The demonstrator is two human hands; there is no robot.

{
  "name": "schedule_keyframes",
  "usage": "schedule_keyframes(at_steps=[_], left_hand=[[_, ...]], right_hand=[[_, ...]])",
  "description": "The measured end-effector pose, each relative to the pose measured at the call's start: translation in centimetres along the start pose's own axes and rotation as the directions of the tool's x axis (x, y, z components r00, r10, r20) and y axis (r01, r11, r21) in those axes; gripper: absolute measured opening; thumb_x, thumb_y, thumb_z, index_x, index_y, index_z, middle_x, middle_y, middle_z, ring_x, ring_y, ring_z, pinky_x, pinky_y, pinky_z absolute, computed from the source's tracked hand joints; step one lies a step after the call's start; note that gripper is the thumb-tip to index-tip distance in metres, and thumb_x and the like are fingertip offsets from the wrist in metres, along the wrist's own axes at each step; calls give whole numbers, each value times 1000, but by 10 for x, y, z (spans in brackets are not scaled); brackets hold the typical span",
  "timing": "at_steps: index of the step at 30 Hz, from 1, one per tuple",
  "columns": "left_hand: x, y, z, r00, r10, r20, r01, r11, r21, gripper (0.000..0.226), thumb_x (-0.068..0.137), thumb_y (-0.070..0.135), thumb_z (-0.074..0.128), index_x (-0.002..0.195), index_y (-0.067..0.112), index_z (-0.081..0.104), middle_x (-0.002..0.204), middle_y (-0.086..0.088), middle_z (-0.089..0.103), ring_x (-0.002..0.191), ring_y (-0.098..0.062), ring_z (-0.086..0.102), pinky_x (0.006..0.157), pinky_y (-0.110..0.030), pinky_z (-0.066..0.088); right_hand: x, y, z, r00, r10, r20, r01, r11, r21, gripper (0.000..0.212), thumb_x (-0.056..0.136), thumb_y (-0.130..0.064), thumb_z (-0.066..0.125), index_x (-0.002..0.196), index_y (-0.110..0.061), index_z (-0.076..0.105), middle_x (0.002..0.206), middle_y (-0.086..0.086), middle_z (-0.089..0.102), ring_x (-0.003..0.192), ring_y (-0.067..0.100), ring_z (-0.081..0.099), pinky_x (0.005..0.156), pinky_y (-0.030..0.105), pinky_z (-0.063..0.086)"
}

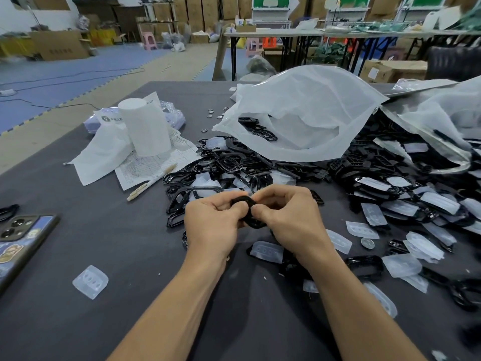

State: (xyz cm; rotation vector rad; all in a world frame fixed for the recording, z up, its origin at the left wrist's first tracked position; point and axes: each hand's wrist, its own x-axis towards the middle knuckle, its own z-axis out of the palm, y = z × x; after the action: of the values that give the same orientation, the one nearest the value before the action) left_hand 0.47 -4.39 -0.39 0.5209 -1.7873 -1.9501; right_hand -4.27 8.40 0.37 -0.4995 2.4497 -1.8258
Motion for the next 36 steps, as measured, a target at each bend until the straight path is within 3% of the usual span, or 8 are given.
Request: schedule_keyframes(at_steps=[4, 8, 13, 16, 20, 24, 31, 36], left_hand=[[-1, 2, -1, 999, 26, 29, -28, 998, 48, 42, 82, -3, 79, 77, 39, 83, 75, -1, 80, 68, -16, 76, 67, -28, 62], [3, 5, -2, 995, -95, 44, 98, 992, -79, 22, 86, 3, 76, 84, 23, 85, 78, -2, 79, 70, -16, 71, 70, -24, 61], [7, 2, -6, 990, -124, 75, 128, 990, -63, 30, 85, -4, 76, 102, 20, 80, 71, -7, 72, 60, -14, 61, 65, -26, 58], [9, 1, -9, 978, -161, 133, 163, 987, -9, 27, 84, -4, 78, 99, 18, 81, 65, -4, 70, 53, -13, 60, 58, -22, 56], [4, 3, -9, 959, -170, 226, 160, 985, 62, 25, 83, -7, 76, 89, 17, 83, 73, -11, 76, 52, -16, 60, 56, -23, 56], [2, 6, -5, 985, -120, 127, 120, 993, 11, 26, 84, -9, 76, 77, 15, 82, 71, -14, 77, 49, -15, 62, 52, -21, 55], [4, 6, -4, 992, -92, 82, 93, 996, -9, 19, 91, 2, 75, 84, 18, 82, 77, -9, 79, 63, -16, 73, 60, -22, 59], [11, 5, -8, 989, 76, -124, -61, 991, 119, 45, 88, 5, 75, 68, 45, 79, 71, 9, 78, 68, -10, 76, 69, -28, 62]], right_hand=[[2, 2, 2, 996, 70, -50, -64, 992, 105, 24, 74, -7, 80, 78, -31, 80, 73, -3, 78, 73, 16, 76, 75, 36, 62], [4, 4, 2, 994, 74, -76, -63, 988, 141, 21, 73, -8, 81, 75, -29, 80, 70, -2, 77, 68, 12, 72, 69, 30, 57], [2, 4, 2, 994, 106, -35, -89, 941, 327, 22, 76, 1, 83, 74, -22, 83, 73, 6, 78, 68, 14, 71, 69, 27, 57], [-1, 6, 2, 992, 98, -73, -76, 963, 260, 24, 79, -1, 83, 75, -25, 84, 74, 3, 79, 71, 15, 73, 73, 32, 60], [-3, 4, 2, 994, 62, -93, -45, 983, 176, 26, 80, -4, 83, 76, -30, 83, 74, -4, 79, 68, 9, 74, 64, 19, 55], [-3, 1, -1, 993, 106, -45, -92, 968, 234, 18, 72, -12, 82, 80, -28, 83, 78, -1, 80, 66, 8, 71, 57, 21, 49], [-2, -1, 2, 978, 187, -96, -141, 922, 362, 30, 80, 5, 78, 75, -25, 83, 73, 5, 79, 60, 11, 71, 49, 16, 48], [-1, -1, 11, 984, 135, -116, -107, 969, 224, 27, 89, -5, 73, 79, -28, 82, 74, 2, 78, 68, 18, 76, 66, 33, 60]])
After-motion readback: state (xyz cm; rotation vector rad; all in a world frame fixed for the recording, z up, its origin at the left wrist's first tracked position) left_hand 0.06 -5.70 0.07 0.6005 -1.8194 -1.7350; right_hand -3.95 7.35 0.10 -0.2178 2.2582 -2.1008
